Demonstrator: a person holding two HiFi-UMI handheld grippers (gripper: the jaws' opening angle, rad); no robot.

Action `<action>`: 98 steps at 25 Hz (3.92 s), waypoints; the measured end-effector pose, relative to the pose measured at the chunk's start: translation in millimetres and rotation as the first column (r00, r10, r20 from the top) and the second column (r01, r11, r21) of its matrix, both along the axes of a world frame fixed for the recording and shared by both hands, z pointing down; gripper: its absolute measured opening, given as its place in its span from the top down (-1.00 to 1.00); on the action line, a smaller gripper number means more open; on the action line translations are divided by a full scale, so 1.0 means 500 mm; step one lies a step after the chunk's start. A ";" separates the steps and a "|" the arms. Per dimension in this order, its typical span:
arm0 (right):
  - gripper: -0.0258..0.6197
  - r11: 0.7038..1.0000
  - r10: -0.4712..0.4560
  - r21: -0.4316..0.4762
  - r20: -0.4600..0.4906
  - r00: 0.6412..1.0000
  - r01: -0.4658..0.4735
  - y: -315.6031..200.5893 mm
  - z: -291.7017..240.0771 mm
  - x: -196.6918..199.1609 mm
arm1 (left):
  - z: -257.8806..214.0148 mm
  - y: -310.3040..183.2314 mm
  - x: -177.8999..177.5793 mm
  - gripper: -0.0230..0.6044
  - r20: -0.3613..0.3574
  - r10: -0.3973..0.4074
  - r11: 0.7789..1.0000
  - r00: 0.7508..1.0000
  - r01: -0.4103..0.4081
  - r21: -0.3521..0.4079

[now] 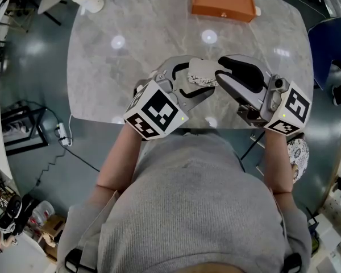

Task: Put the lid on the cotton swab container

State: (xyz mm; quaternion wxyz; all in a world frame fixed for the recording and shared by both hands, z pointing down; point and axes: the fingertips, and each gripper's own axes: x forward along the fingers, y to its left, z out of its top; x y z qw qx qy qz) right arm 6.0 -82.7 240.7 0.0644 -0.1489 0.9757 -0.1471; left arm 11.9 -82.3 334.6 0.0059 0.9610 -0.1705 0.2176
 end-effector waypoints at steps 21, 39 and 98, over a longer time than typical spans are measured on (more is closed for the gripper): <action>0.66 0.999 -0.025 0.036 -0.047 0.999 0.027 0.011 0.013 0.002 | 0.000 -0.010 0.009 0.05 -0.022 0.001 1.000 1.000 -0.001 -0.009; 0.92 0.993 0.025 0.119 -0.122 0.992 -0.011 0.009 0.012 -0.002 | -0.012 -0.023 0.008 0.05 -0.048 -0.022 1.000 0.999 0.022 -0.004; 0.92 0.948 0.292 0.209 -0.259 0.920 -0.242 -0.005 0.047 0.064 | 0.042 -0.068 0.069 0.05 -0.079 0.003 1.000 0.997 -0.003 0.003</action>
